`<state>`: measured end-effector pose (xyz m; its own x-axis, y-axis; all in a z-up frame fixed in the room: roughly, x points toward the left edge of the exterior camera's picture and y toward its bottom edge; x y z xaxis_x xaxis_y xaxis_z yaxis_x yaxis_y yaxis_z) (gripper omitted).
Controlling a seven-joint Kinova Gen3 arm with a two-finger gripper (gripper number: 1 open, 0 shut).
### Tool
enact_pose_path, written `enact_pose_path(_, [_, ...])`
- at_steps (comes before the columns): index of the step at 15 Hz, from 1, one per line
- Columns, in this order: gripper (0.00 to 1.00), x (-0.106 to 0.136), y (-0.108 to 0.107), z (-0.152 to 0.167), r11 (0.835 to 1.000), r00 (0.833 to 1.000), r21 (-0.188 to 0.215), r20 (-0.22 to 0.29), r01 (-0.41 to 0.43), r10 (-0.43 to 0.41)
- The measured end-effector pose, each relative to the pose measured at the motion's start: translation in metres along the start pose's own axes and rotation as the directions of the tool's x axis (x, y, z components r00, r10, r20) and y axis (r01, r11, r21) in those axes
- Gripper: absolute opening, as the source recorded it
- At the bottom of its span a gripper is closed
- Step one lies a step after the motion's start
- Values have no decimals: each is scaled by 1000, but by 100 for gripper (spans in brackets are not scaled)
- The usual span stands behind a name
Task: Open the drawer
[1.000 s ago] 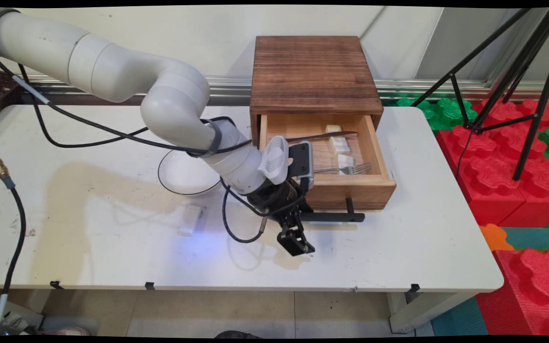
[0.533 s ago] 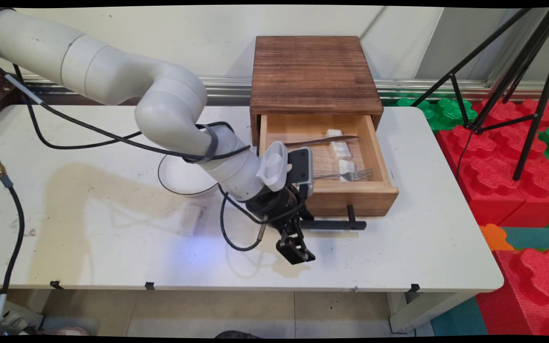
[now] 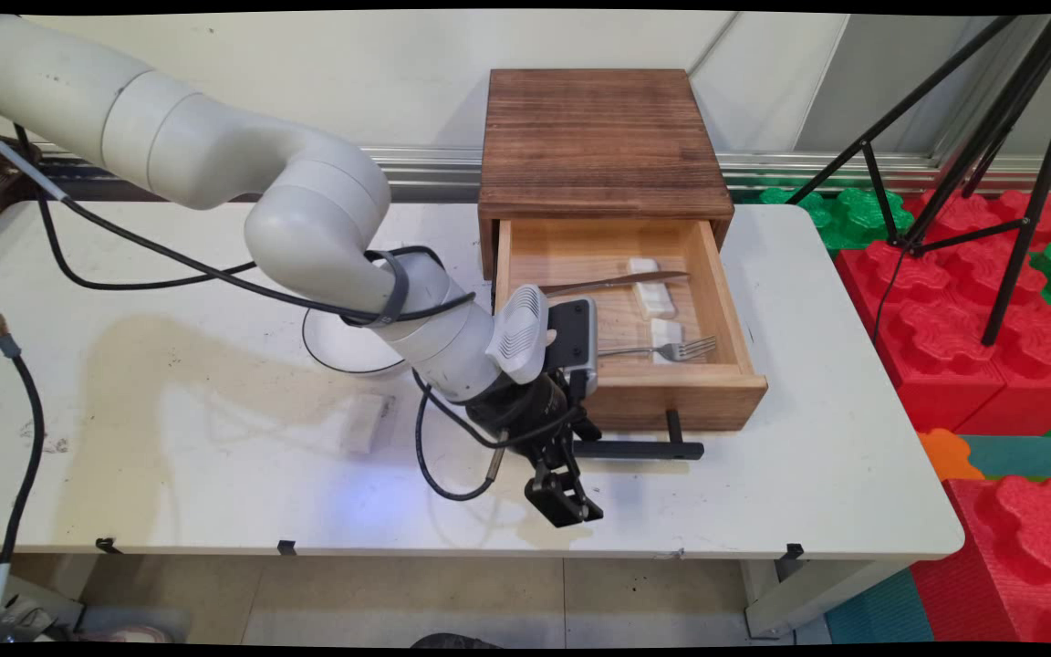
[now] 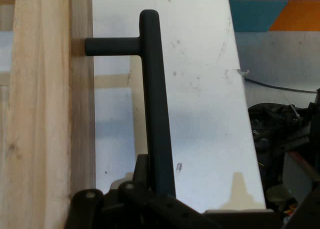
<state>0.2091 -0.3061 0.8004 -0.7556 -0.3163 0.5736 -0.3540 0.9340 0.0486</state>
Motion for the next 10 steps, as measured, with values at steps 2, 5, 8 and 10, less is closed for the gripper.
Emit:
enact_pose_path(2, [100,0,4,0,1000,1000,-6,-1,-1,1])
enact_pose_path(5, [100,0,9,0,1000,1000,-13,-3,-4,4])
enact_pose_path(8, [100,0,14,-1,1000,1000,-19,-4,-6,6])
enact_pose_path(10, [100,0,16,-1,1000,1000,-22,-6,-7,7])
